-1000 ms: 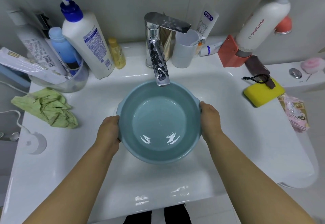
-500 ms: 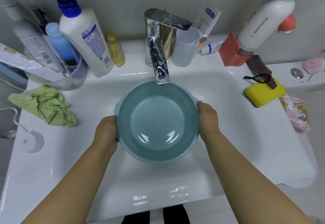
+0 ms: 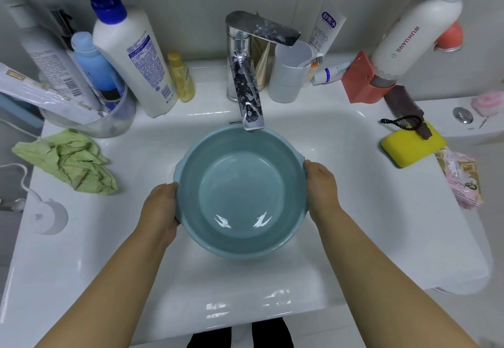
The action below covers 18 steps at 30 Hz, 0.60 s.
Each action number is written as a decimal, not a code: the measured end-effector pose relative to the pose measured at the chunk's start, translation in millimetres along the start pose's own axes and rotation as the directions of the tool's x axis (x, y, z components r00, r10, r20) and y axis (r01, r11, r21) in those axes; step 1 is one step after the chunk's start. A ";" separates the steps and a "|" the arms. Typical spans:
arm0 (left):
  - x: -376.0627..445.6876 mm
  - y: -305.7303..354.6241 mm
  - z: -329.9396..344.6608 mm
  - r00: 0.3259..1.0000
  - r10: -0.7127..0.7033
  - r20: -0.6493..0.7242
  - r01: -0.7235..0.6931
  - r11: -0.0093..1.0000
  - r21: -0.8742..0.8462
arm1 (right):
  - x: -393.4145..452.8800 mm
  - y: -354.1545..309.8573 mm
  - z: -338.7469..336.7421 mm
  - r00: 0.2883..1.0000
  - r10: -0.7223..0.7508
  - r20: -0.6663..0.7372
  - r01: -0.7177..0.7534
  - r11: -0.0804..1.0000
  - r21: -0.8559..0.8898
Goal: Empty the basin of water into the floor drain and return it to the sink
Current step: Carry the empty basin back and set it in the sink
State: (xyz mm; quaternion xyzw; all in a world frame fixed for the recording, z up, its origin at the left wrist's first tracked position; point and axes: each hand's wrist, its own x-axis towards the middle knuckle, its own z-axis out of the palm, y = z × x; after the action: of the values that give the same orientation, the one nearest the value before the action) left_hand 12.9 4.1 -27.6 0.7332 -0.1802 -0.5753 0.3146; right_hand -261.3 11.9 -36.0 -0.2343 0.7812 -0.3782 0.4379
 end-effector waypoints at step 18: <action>8.0 -1.9 -3.6 0.998 -0.063 0.009 0.063 0.998 -0.017 | 5.3 -1.2 5.8 1.000 0.019 0.023 -0.017 0.998 -0.053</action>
State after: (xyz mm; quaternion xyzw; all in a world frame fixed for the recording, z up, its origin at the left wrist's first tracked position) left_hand 18.4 1.4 -34.2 0.7334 -0.1533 -0.5894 0.3021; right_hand -258.9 5.3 -39.6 -0.2431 0.7879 -0.3507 0.4440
